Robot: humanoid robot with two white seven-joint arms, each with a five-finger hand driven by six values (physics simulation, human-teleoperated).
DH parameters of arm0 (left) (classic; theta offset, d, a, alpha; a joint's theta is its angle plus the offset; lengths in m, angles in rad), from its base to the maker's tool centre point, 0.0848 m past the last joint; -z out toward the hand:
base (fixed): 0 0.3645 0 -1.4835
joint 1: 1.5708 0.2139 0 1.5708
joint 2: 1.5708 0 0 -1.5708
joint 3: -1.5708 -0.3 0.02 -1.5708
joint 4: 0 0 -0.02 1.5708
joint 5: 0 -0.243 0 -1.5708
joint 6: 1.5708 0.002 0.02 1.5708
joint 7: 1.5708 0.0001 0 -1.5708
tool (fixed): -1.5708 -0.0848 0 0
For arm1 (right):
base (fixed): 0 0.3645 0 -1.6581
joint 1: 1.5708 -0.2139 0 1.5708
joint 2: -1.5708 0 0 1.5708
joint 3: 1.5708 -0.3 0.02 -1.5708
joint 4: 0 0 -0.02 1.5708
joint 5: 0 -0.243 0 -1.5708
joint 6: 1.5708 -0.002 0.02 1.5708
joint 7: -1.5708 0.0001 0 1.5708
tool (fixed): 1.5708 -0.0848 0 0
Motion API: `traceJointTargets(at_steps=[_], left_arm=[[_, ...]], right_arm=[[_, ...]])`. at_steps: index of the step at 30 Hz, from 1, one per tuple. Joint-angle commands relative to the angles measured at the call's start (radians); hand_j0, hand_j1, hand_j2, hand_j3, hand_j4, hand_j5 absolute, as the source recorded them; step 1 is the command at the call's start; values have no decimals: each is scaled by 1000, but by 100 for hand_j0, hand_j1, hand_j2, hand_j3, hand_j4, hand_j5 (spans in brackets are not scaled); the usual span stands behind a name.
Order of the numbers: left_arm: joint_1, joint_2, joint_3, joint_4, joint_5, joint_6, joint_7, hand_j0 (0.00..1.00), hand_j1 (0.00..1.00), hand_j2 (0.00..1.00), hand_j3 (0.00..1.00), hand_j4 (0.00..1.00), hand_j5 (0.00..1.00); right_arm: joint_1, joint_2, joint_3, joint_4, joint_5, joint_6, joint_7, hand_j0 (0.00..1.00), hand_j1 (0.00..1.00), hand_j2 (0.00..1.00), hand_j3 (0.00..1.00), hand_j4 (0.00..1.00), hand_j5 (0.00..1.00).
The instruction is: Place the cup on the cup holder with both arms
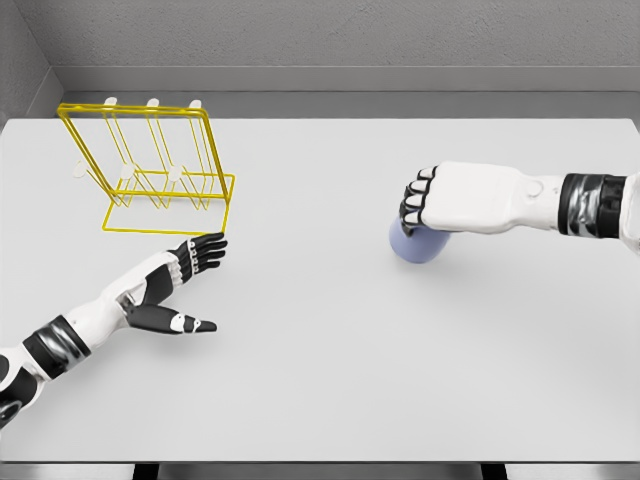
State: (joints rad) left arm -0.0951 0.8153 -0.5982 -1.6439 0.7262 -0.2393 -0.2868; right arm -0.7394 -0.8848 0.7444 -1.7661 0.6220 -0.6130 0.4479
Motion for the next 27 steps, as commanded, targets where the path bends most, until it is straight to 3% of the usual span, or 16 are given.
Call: traceJointTargets(at_steps=[1,23,27], left_arm=[[-2,1,0,0,4,0,0,100,100,100,100,100,100],[-8,1,0,0,4,0,0,100,100,100,100,100,100],[-9,2,0,0,4,0,0,100,100,100,100,100,100]], right_arm=[[0,37,4,-1,2,2,2,55,55,55,55,55,55],[-90,271,148,-1,8,2,57,53,53,53,53,53,53],[-95,277,155,-1,7,2,57,53,53,53,53,53,53]])
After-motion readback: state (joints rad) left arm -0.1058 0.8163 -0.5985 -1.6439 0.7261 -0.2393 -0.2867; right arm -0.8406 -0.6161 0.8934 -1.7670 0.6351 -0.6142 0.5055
